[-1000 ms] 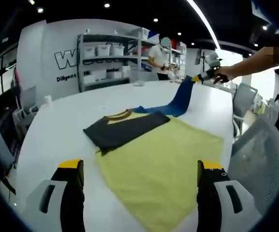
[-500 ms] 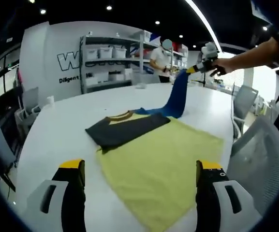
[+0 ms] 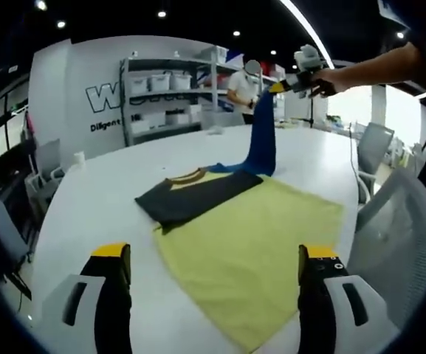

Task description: Fold the garment on the visible template until the final outline fits inside the template.

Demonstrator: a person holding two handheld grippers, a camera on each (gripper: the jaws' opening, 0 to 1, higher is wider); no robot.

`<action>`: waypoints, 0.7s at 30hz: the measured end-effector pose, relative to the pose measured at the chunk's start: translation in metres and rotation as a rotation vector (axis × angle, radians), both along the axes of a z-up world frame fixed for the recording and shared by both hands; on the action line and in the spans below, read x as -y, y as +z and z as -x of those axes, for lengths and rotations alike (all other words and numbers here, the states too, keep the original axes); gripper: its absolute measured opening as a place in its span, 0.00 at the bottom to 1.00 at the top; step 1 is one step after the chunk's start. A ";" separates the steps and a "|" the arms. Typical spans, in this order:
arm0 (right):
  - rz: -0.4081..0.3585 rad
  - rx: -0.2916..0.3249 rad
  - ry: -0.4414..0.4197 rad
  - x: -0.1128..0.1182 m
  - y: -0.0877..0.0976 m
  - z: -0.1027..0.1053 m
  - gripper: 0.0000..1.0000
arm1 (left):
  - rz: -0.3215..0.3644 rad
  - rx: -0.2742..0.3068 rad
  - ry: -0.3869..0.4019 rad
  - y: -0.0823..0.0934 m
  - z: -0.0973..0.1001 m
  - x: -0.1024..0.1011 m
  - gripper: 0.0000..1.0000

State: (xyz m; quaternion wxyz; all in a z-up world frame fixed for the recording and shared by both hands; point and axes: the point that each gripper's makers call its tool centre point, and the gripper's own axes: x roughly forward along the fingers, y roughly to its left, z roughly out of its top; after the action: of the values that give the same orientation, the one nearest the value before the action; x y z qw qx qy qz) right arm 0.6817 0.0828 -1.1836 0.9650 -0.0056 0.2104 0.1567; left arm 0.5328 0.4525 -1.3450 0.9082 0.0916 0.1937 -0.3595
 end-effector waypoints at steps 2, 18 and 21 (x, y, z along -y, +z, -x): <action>-0.001 0.001 0.010 -0.006 0.003 -0.001 0.00 | -0.001 -0.001 -0.002 -0.001 0.000 -0.001 0.95; 0.002 0.020 0.097 -0.054 0.024 -0.012 0.00 | 0.013 -0.011 0.003 -0.008 0.006 -0.009 0.99; 0.001 0.019 0.114 -0.065 0.025 -0.013 0.00 | 0.017 -0.010 0.011 -0.008 0.007 -0.011 0.99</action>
State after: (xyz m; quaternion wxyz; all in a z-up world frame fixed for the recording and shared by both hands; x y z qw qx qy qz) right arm 0.6947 0.1473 -1.1584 0.9564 -0.0197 0.2007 0.2111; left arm 0.5261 0.4639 -1.3527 0.9099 0.0810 0.1957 -0.3568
